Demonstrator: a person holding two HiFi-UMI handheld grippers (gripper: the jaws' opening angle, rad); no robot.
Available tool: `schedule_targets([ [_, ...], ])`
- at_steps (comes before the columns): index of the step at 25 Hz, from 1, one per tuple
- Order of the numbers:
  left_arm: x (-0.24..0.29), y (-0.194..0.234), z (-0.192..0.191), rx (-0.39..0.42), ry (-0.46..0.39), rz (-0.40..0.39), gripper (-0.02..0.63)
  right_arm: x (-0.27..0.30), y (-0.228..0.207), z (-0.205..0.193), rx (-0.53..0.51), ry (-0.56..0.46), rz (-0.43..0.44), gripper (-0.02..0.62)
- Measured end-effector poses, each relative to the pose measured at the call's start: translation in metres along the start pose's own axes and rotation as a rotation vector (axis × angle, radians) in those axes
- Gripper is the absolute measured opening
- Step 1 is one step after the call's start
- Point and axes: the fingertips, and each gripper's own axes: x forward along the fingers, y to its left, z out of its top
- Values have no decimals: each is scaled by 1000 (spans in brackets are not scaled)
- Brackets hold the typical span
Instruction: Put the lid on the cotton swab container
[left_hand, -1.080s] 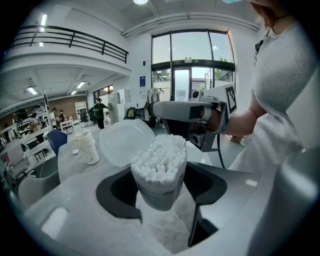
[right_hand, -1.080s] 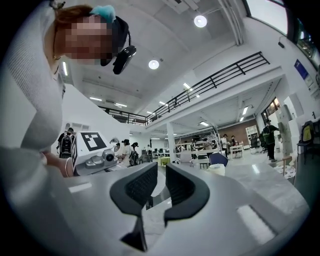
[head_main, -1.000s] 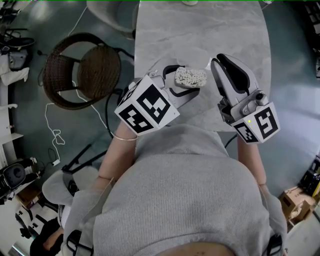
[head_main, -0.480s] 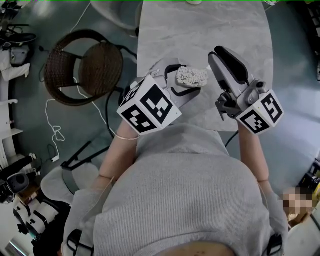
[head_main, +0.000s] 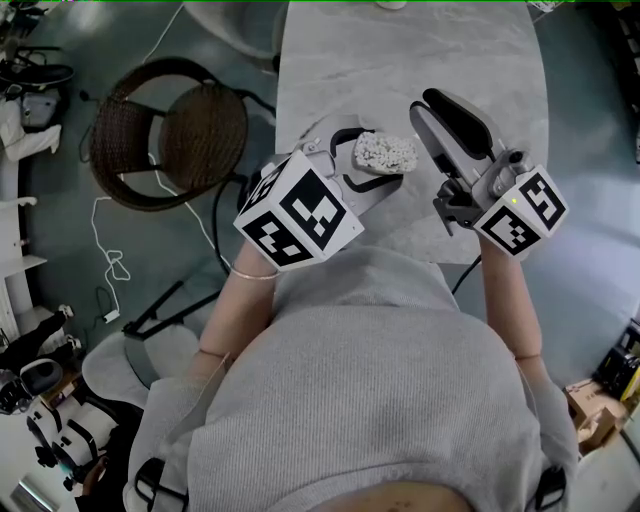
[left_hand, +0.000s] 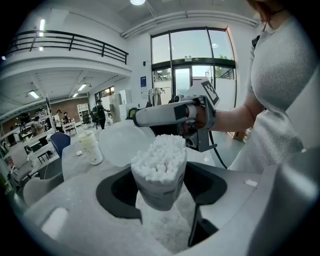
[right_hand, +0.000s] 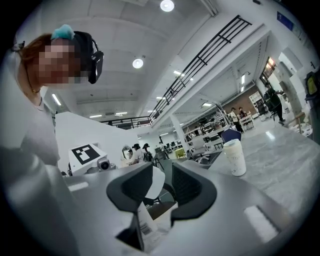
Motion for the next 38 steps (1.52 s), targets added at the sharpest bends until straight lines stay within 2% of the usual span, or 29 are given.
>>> schedule_targets([
  [17, 4, 1, 0, 10, 4, -17, 272, 2, -1, -4, 2, 3, 2, 72],
  [38, 8, 12, 1, -14, -3, -14, 270, 0, 12, 7, -138, -24, 96, 75],
])
